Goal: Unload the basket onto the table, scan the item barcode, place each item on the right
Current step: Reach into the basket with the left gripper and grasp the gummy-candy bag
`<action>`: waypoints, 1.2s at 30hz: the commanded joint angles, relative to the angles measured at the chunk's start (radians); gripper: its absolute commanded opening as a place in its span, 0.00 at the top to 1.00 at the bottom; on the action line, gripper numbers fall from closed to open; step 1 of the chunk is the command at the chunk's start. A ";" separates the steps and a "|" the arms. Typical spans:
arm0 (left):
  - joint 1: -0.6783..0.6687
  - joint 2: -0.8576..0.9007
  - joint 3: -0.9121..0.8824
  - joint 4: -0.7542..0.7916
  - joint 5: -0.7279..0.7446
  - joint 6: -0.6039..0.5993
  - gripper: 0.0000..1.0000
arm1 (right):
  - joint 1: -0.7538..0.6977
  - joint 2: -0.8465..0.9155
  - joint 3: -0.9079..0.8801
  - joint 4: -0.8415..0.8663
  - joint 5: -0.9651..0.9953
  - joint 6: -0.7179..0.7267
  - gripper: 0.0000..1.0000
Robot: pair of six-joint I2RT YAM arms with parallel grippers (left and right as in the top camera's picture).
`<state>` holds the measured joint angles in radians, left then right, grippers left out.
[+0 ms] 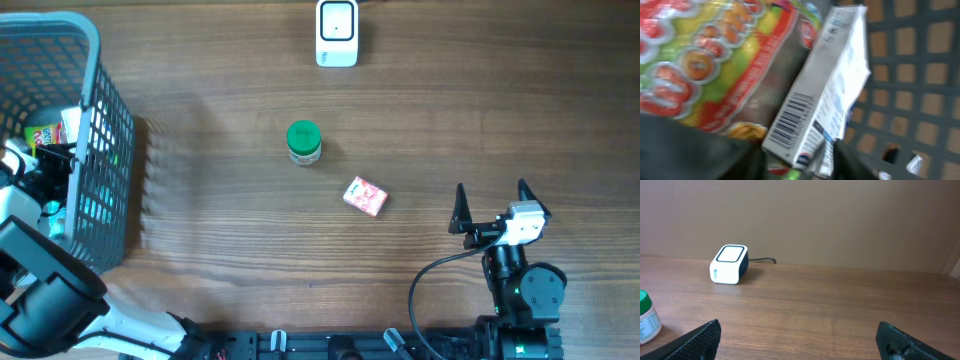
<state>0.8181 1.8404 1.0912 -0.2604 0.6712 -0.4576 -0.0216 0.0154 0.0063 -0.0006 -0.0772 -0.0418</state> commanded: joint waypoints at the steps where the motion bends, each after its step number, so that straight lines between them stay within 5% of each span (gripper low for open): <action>1: -0.004 -0.003 0.009 0.011 0.119 0.001 0.75 | -0.004 -0.008 -0.001 0.002 0.010 0.016 0.00; 10: -0.004 -0.234 0.009 0.026 0.124 -0.009 0.86 | -0.004 -0.008 -0.001 0.002 0.010 0.016 0.00; 16: -0.003 -0.356 0.009 0.033 0.121 -0.028 0.84 | -0.004 -0.008 -0.001 0.002 0.010 0.016 0.00; 17: -0.003 -0.372 0.009 0.032 0.106 -0.028 0.72 | -0.004 -0.008 -0.001 0.002 0.010 0.016 0.00; 19: -0.004 -0.376 0.009 -0.001 0.036 -0.028 0.22 | -0.004 -0.008 -0.001 0.002 0.010 0.016 0.00; 21: -0.005 -0.356 0.008 -0.082 -0.094 -0.016 0.08 | -0.004 -0.008 -0.001 0.002 0.010 0.016 0.00; 36: -0.047 0.029 0.007 -0.040 -0.103 0.058 0.13 | -0.004 -0.008 -0.001 0.002 0.010 0.016 0.00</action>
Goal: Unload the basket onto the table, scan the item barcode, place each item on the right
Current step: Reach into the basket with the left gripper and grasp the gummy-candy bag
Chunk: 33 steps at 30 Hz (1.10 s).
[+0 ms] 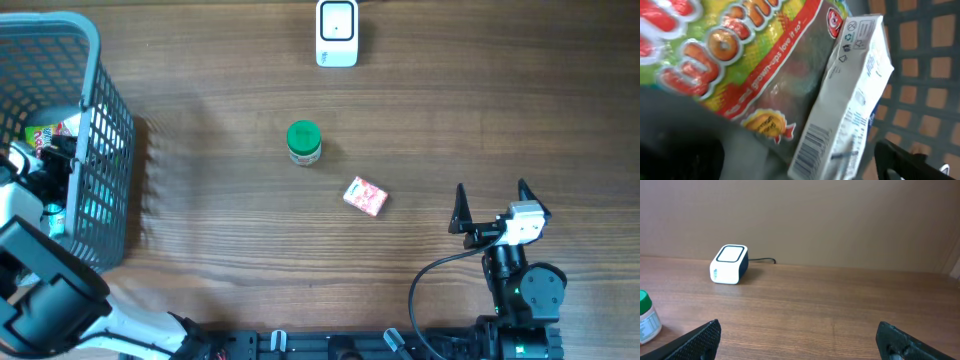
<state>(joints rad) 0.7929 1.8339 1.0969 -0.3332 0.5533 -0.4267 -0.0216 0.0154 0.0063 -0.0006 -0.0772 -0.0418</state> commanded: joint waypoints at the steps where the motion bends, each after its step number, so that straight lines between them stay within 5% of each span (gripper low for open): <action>1: -0.030 0.043 0.001 0.049 0.017 0.027 0.16 | -0.004 -0.008 -0.001 0.002 0.010 0.016 0.00; 7: -0.086 0.060 0.001 0.118 0.029 0.025 0.36 | -0.004 -0.008 -0.001 0.002 0.010 0.016 0.00; 14: -0.130 0.064 0.001 0.241 0.032 -0.084 0.41 | -0.004 -0.008 -0.001 0.002 0.010 0.016 0.00; 25: -0.122 0.056 0.003 0.344 0.158 -0.189 0.94 | -0.004 -0.008 -0.001 0.002 0.010 0.016 0.00; 33: -0.078 -0.104 0.003 0.337 0.206 -0.211 0.96 | -0.004 -0.008 -0.001 0.002 0.010 0.016 0.01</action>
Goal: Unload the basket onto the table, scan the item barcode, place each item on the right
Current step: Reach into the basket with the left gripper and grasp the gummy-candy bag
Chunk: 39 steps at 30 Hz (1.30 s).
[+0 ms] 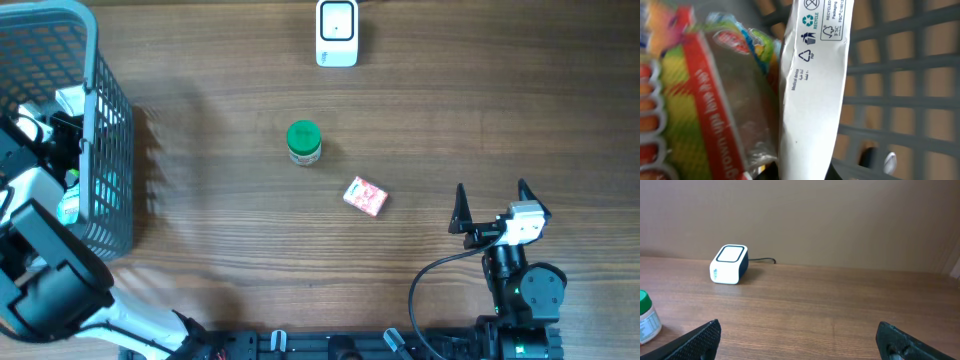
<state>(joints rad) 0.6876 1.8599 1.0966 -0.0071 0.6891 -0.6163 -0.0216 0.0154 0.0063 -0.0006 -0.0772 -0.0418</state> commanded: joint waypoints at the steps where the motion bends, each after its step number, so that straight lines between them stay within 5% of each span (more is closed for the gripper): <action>1: 0.041 -0.163 0.003 0.011 0.079 -0.022 0.96 | -0.004 -0.008 -0.001 0.002 0.010 0.016 0.00; 8: 0.100 -0.285 0.003 -0.057 0.062 -0.021 0.95 | -0.004 -0.008 -0.001 0.002 0.010 0.016 0.00; 16: 0.100 -0.283 0.003 -0.433 -0.289 -0.021 0.92 | -0.004 -0.008 -0.001 0.002 0.010 0.016 0.00; 23: 0.100 -0.278 0.003 -0.473 -0.289 -0.022 0.90 | -0.004 -0.008 -0.001 0.002 0.010 0.016 0.00; 24: 0.100 -0.278 0.003 -0.473 -0.286 -0.026 0.82 | -0.004 -0.008 -0.001 0.002 0.010 0.016 0.00; 26: 0.100 -0.278 0.003 -0.473 -0.286 -0.029 0.50 | -0.004 -0.008 -0.001 0.002 0.010 0.016 0.00; 27: 0.100 -0.278 0.003 -0.473 -0.286 -0.029 0.48 | -0.004 -0.008 -0.001 0.002 0.010 0.016 0.00; 30: 0.100 -0.278 0.003 -0.473 -0.254 -0.055 0.00 | -0.004 -0.008 -0.001 0.002 0.010 0.016 0.01; 39: 0.065 -0.278 0.003 -0.473 -0.143 -0.137 0.00 | -0.004 -0.008 -0.001 0.002 0.010 0.016 0.00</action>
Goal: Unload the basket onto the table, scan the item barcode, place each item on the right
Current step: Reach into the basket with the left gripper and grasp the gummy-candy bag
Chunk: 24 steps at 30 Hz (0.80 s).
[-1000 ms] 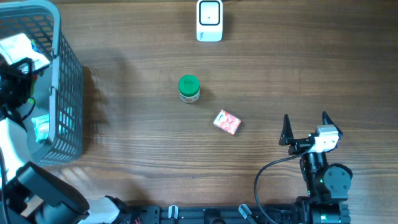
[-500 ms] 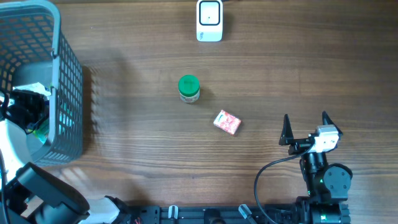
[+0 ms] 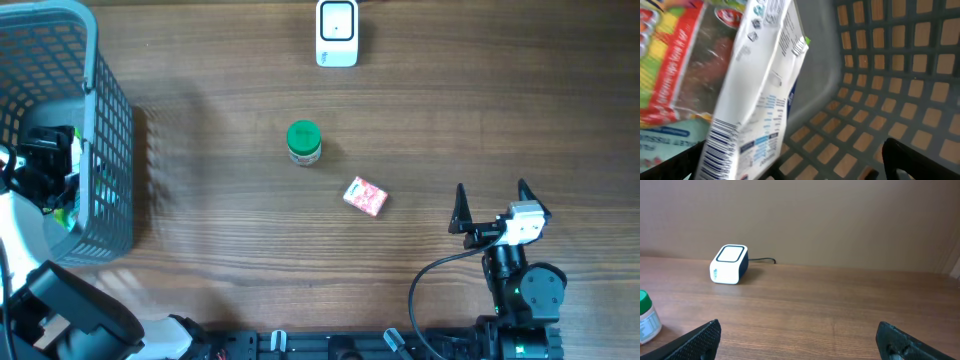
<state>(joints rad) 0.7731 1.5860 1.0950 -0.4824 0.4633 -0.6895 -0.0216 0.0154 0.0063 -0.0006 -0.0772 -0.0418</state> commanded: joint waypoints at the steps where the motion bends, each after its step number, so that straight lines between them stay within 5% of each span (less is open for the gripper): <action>1: -0.026 -0.006 0.005 0.002 0.164 -0.076 0.00 | -0.004 -0.008 -0.001 0.002 0.010 0.016 0.00; 3: -0.042 -0.021 0.005 -0.019 0.262 -0.083 0.00 | -0.004 -0.008 -0.001 0.002 0.010 0.016 0.00; 12: -0.049 -0.133 0.005 0.037 0.064 -0.082 0.00 | -0.004 -0.008 -0.001 0.002 0.010 0.016 0.00; 24: -0.121 -0.109 0.005 -0.155 -0.103 -0.077 0.00 | -0.004 -0.008 -0.001 0.002 0.010 0.016 0.00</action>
<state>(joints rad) 0.6666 1.4776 1.0950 -0.6228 0.3866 -0.7708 -0.0216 0.0154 0.0063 -0.0006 -0.0772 -0.0418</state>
